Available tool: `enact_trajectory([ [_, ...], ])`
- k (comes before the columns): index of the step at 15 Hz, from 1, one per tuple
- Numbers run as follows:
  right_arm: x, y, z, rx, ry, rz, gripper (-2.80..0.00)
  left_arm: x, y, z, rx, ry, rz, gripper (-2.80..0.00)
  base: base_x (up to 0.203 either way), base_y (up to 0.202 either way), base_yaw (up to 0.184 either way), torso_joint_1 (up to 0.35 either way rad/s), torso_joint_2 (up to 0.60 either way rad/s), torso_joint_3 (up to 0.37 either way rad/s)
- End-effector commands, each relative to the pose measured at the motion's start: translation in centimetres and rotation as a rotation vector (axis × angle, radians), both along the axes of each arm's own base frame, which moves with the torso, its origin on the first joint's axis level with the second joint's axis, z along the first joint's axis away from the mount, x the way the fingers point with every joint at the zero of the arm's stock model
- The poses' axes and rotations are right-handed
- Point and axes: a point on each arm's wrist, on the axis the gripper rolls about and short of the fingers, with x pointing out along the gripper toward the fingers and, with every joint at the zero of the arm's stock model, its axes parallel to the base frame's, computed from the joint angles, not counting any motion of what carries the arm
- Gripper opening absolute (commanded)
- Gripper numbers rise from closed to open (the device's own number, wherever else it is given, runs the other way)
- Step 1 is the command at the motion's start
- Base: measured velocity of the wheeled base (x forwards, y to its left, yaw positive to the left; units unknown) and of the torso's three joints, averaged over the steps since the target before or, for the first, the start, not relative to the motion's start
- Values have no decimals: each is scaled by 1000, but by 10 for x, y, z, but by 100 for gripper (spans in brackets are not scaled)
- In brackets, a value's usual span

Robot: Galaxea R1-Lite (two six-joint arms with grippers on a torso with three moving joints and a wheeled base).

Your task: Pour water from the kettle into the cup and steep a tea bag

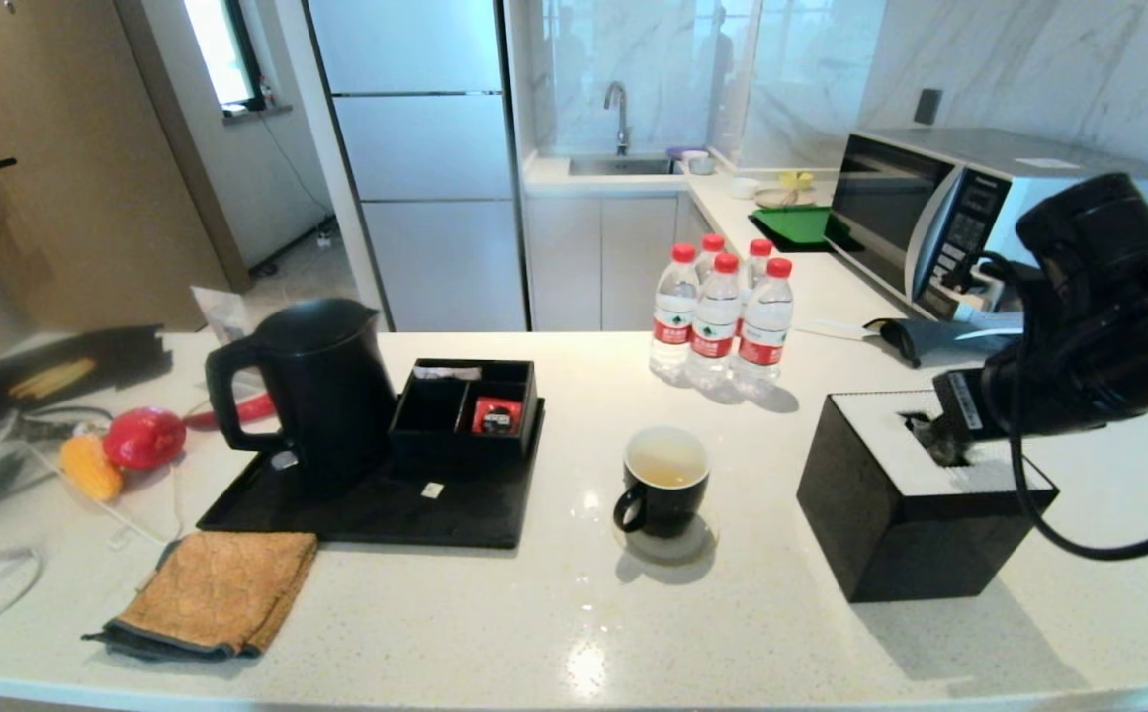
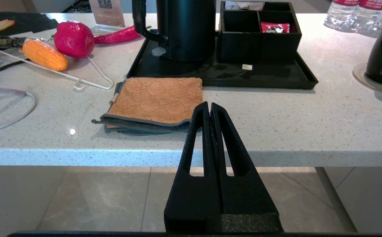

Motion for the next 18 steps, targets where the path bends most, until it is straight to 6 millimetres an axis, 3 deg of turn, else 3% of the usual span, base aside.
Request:
enact_trajectory([
  [1, -4, -1, 6, 2, -22, 1, -280, 0, 0, 0, -1, -1, 0, -280, 0, 0, 0, 0, 0, 0],
  [7, -13, -6, 14, -11, -44, -29, -280, 0, 0, 0, -1, -1, 0, -280, 0, 0, 0, 0, 0, 0],
  [18, -3, -12, -5, -54, 15, -82, -280, 0, 0, 0, -1, -1, 0, -280, 0, 0, 0, 0, 0, 0],
])
